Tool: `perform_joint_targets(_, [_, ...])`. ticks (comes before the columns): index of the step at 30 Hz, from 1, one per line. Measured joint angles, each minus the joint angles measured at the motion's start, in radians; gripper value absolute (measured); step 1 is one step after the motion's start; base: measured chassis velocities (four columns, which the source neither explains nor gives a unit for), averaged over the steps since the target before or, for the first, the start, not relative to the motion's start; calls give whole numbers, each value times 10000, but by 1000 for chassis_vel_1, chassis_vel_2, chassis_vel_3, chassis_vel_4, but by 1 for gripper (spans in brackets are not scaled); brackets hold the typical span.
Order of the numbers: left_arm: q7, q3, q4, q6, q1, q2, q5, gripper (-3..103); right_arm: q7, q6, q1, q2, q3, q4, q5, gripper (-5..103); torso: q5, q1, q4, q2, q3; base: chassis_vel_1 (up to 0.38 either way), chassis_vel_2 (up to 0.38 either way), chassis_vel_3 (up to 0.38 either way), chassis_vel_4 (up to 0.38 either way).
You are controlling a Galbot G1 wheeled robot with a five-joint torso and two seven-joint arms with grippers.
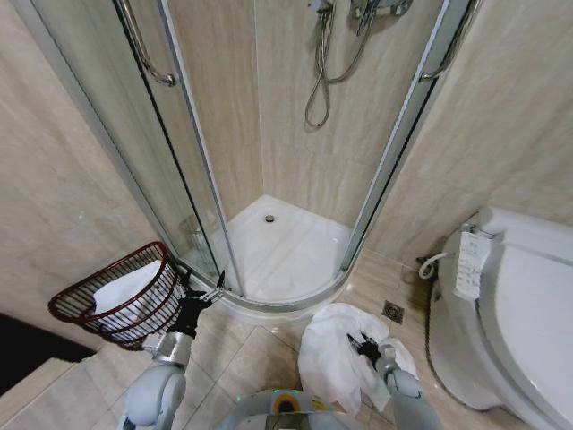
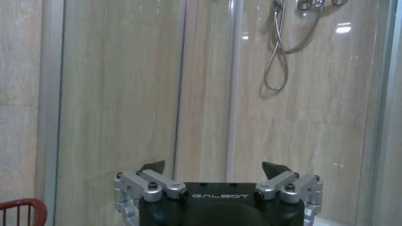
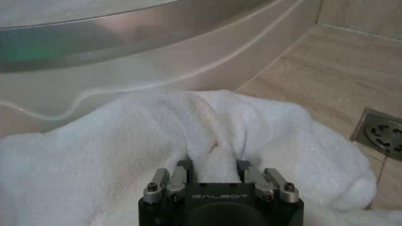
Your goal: Discard the used towel into the hamper.
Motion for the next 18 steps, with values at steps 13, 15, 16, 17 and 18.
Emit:
perform_joint_targets(13, [-4,5,-72,-104,118,-50,12,100,1535,851,-490,298,35,1246,994,10,2,0,1,0,0,0,0,0,0])
perform_joint_targets(15, [2,6,-112,-114,133,-48,6,100,1711,949,-644,337,33,1608,1054,8,-1,0,0,0,0,0,0,0,0])
perform_joint_targets(16, [4,6,-130,-122,138,-46,-6,100,1776,996,-767,358,26,1868,1064,5,-1,0,0,0,0,0,0,0,0])
perform_joint_targets(17, [6,5,-137,-128,141,-42,-18,100,1820,1024,-873,376,22,2091,1068,5,1,0,0,0,0,0,0,0,0])
perform_joint_targets(18, [8,-3,-138,-144,144,-35,-40,100,1889,1054,-1074,417,18,2508,1071,5,0,0,0,0,0,0,0,0,0])
